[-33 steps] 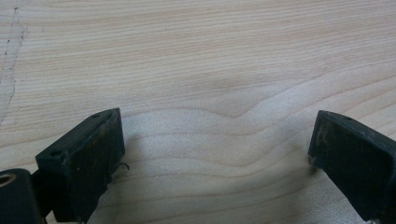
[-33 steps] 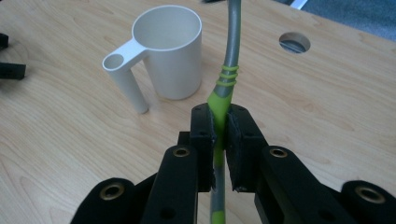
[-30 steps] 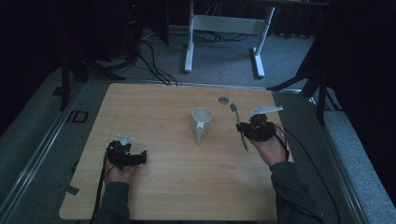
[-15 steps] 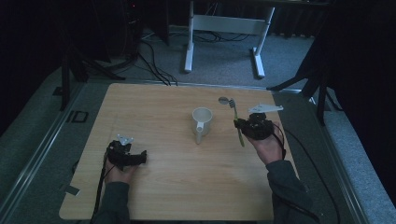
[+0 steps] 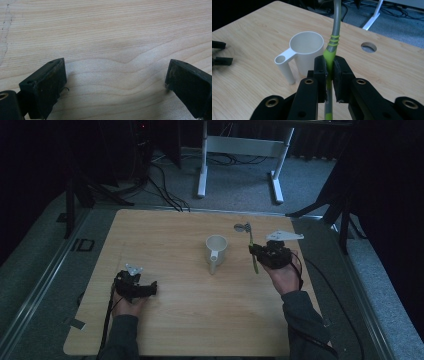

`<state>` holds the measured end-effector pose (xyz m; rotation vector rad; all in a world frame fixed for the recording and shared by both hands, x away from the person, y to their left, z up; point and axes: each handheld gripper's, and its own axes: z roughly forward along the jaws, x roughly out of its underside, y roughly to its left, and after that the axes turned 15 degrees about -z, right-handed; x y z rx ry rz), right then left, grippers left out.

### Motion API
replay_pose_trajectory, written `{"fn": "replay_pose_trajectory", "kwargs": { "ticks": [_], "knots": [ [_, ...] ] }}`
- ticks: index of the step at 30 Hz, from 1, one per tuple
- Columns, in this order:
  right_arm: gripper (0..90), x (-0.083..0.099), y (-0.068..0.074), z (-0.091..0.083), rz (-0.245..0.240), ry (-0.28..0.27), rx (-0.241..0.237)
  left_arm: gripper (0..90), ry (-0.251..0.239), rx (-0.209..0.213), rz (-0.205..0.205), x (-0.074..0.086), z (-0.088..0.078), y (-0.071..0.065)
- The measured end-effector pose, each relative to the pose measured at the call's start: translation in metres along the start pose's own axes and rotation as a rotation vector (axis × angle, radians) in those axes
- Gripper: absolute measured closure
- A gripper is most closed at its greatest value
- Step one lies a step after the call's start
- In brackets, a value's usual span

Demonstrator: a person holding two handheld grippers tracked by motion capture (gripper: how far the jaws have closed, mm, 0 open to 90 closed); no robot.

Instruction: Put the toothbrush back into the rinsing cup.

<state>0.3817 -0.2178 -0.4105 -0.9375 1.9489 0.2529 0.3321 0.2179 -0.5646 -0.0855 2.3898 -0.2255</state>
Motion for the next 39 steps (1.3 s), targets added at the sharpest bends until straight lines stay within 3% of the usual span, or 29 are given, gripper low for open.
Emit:
{"fn": "replay_pose_trajectory", "kwargs": {
  "ticks": [39],
  "knots": [
    [81.9, -0.014, 0.009, 0.006, -0.010, -0.155, 0.021, 3.7, 0.000, 0.001, 0.001, 0.000, 0.000, 0.000]
  ]
}}
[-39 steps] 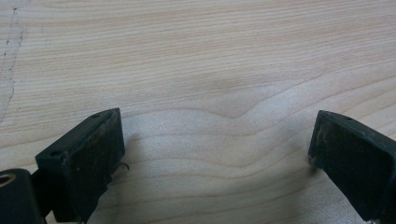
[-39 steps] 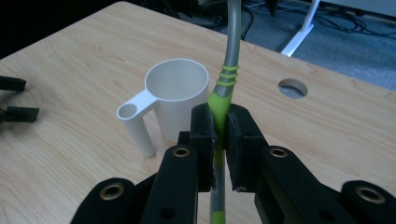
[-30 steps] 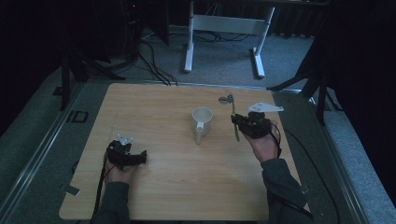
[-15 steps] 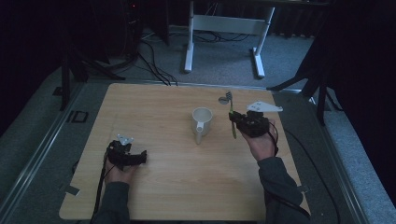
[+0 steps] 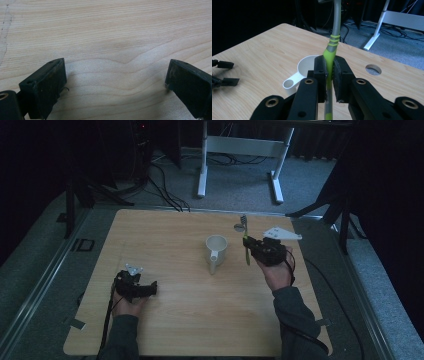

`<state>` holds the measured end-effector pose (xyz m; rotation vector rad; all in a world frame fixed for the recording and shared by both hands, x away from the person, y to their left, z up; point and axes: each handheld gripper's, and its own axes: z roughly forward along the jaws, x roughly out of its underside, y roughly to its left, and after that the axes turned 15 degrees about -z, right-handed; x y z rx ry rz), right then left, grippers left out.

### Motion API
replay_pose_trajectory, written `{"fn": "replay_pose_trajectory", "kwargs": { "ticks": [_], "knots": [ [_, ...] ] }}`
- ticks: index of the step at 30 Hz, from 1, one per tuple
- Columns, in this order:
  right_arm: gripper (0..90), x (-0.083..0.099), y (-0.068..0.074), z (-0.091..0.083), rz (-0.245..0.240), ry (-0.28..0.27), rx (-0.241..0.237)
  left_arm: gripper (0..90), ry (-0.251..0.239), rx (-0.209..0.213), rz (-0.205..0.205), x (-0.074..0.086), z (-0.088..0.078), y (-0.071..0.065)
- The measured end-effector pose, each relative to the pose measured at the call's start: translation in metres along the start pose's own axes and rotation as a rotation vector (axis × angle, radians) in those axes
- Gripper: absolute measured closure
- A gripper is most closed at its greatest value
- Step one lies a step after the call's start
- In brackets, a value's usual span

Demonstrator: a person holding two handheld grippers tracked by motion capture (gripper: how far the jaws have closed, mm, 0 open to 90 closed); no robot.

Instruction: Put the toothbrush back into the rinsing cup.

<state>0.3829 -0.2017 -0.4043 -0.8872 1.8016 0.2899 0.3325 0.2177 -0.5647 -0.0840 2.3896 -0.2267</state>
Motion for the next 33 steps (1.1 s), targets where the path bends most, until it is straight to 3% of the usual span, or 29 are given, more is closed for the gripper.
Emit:
{"fn": "replay_pose_trajectory", "kwargs": {
  "ticks": [33],
  "knots": [
    [81.9, -0.014, 0.010, 0.012, 0.012, -0.103, -0.008, 3.7, -0.001, 0.000, 0.001, 0.000, 0.000, 0.000]
  ]
}}
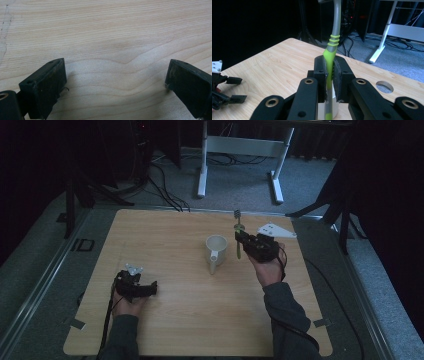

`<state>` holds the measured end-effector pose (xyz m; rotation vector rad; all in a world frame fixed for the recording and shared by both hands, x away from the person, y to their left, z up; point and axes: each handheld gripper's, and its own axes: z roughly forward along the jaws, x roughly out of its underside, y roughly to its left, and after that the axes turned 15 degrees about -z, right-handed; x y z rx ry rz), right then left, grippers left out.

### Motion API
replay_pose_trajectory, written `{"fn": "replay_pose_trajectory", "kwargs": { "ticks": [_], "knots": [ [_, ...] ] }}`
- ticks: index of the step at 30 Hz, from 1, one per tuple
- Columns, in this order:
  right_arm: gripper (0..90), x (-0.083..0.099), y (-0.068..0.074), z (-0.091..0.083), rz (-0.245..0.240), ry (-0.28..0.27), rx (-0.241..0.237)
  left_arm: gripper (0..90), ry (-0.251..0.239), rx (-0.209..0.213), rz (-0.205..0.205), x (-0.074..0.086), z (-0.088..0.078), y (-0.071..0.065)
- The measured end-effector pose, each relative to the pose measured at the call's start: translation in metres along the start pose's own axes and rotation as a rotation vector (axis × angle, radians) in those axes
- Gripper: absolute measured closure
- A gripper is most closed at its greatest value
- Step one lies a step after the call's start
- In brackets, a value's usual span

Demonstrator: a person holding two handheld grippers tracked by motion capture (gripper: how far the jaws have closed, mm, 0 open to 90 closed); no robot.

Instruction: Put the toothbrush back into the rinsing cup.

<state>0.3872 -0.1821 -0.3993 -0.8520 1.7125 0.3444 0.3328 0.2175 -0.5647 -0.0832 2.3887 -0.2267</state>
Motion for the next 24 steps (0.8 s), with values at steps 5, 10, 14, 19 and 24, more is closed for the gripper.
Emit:
{"fn": "replay_pose_trajectory", "kwargs": {
  "ticks": [5, 10, 14, 19, 24],
  "knots": [
    [81.9, -0.0017, 0.0010, 0.0011, 0.004, -0.017, 0.002, 3.7, 0.001, 0.000, 0.001, -0.0001, 0.0000, 0.0000],
    [81.9, -0.0036, 0.0019, 0.0022, 0.007, -0.029, 0.003, 3.7, 0.002, 0.000, 0.001, -0.0001, -0.0001, 0.0000],
    [81.9, -0.0044, 0.0020, 0.0029, 0.009, -0.038, 0.004, 3.7, 0.001, 0.000, 0.001, -0.0001, 0.0000, 0.0000],
    [81.9, -0.0060, 0.0032, 0.0051, 0.015, -0.051, 0.001, 3.7, 0.002, 0.000, 0.002, -0.0002, 0.0001, -0.0001],
    [81.9, -0.0075, 0.0054, 0.0074, 0.013, -0.061, 0.000, 3.7, 0.002, 0.000, 0.002, -0.0003, 0.0001, -0.0001]
  ]
}}
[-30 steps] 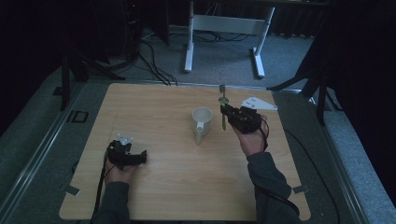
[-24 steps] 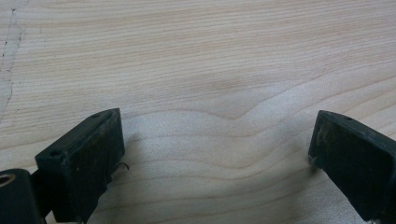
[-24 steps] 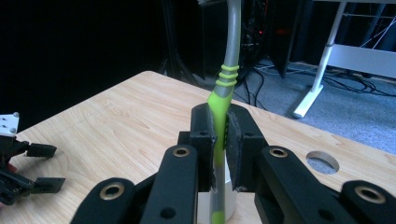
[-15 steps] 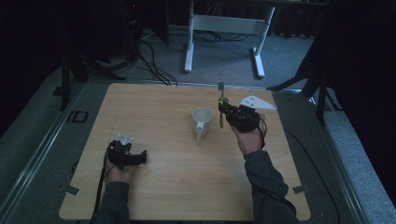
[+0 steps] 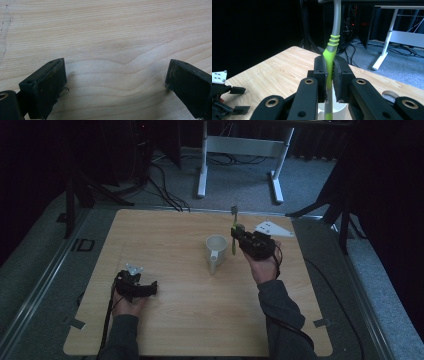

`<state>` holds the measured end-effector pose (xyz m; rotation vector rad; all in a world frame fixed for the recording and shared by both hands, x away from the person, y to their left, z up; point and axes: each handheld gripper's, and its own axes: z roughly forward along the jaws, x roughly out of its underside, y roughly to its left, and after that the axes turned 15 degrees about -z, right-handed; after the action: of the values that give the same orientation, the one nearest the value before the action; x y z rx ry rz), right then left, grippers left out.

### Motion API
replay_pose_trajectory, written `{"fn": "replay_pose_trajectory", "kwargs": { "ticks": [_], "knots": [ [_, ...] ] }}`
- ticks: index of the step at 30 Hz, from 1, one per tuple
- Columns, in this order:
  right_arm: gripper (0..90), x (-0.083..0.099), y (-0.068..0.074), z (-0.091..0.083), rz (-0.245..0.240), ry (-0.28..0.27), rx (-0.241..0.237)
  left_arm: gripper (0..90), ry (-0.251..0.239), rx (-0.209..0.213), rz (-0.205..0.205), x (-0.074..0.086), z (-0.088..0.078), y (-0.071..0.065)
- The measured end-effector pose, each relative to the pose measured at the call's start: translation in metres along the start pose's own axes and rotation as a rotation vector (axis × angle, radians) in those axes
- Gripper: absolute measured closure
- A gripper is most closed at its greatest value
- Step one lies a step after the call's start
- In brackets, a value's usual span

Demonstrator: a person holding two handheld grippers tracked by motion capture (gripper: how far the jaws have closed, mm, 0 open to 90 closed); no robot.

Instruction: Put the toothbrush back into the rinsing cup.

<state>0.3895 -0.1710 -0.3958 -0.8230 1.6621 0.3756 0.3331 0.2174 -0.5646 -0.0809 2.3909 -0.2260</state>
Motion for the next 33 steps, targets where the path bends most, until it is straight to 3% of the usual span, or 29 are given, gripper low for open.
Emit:
{"fn": "replay_pose_trajectory", "kwargs": {
  "ticks": [33],
  "knots": [
    [81.8, 0.001, 0.005, 0.012, 0.014, -0.044, 0.016, 3.6, 0.000, 0.001, 0.001, 0.000, 0.000, 0.000]
  ]
}}
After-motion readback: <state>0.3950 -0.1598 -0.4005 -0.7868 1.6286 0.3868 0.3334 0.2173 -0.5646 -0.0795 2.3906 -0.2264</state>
